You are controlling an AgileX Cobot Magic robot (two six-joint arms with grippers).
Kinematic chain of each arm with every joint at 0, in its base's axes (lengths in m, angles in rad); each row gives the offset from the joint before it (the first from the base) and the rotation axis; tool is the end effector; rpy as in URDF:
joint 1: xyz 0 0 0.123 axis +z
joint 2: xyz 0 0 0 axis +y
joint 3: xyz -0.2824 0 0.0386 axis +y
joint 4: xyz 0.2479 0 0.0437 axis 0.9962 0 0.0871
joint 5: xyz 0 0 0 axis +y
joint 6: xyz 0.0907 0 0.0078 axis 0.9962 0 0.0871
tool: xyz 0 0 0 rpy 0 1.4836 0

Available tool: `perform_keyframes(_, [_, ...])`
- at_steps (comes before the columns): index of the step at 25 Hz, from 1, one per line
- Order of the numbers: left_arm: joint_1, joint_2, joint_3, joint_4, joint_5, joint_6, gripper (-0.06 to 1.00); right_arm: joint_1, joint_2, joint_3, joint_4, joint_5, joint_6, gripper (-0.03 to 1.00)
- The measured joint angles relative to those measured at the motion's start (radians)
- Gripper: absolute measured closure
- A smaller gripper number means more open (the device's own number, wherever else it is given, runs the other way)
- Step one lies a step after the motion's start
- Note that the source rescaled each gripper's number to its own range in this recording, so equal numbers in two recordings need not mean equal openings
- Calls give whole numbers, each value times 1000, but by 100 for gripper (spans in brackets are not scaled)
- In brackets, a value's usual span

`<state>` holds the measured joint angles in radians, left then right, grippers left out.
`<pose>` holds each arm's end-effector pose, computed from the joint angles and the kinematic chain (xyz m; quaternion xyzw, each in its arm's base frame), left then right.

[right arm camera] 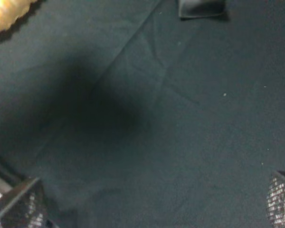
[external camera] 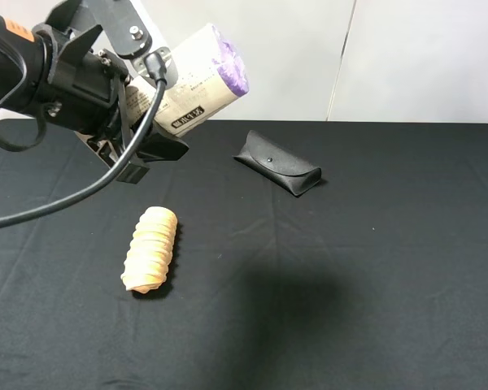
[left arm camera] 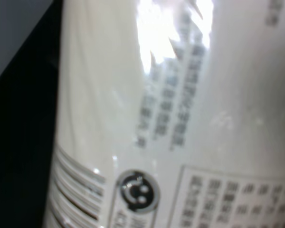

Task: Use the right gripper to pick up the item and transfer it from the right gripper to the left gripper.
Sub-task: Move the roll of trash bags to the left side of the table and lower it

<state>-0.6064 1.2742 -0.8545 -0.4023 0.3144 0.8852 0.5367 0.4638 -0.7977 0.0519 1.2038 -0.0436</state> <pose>0.2171 -0.1640 0.2904 0.4905 0.7410 -0.0780 0.4519 0.0399 0.0288 0.3422 -0.2648 0.8843 0.1188 0.3659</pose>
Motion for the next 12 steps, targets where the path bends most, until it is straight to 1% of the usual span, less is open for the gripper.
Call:
perform_keyframes(4, [0, 0, 0, 0, 0, 0, 92, 0, -155, 70, -46, -20, 44, -3])
perform_keyframes(8, [0, 0, 0, 0, 0, 0, 92, 0, -289, 127, -71, -54, 50, -3])
perform_keyframes(12, [0, 0, 0, 0, 0, 0, 92, 0, -401, 221, -74, -72, 51, -3])
